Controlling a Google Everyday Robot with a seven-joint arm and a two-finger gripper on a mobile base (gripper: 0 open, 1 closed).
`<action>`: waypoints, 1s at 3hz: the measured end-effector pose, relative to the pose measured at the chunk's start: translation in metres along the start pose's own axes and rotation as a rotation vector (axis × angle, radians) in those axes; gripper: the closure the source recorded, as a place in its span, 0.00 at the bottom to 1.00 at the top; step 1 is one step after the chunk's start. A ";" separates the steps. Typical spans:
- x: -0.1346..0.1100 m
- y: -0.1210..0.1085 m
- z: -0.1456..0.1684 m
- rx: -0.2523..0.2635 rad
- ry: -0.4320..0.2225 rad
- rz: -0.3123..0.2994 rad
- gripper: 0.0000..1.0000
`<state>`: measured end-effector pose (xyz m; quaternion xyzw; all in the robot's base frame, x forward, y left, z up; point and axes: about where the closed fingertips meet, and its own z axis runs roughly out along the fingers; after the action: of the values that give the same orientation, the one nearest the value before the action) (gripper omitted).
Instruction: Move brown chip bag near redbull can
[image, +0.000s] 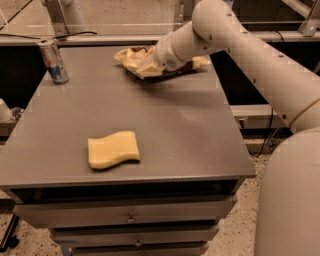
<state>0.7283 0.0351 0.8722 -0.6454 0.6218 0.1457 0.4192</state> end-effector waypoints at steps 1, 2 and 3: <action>-0.038 -0.013 0.026 -0.061 -0.184 -0.031 1.00; -0.076 -0.021 0.036 -0.098 -0.325 -0.059 1.00; -0.104 -0.017 0.037 -0.128 -0.391 -0.079 1.00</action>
Offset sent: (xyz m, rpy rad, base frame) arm 0.0275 0.1049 0.0761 0.4046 -0.0390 0.3316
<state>0.7373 0.1307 0.9298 -0.6539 0.4923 0.2910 0.4954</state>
